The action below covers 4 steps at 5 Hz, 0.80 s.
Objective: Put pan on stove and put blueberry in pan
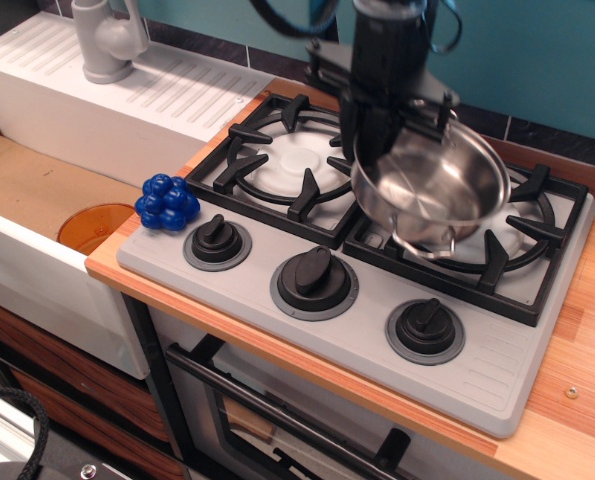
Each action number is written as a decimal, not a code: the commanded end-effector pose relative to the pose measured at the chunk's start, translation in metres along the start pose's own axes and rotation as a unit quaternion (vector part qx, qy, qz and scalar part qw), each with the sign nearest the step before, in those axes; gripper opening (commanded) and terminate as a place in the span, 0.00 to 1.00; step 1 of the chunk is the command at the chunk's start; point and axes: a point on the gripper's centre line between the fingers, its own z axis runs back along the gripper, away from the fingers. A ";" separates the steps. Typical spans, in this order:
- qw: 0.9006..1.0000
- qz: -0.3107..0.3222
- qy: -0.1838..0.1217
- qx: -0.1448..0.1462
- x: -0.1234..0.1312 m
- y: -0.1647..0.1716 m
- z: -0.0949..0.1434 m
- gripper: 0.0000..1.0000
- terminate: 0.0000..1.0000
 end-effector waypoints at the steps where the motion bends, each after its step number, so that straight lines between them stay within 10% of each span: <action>1: 0.999 -0.026 -0.037 0.006 0.012 0.028 0.054 0.00 0.00; 4: 0.996 -0.078 -0.038 0.003 0.032 0.104 0.051 0.00 0.00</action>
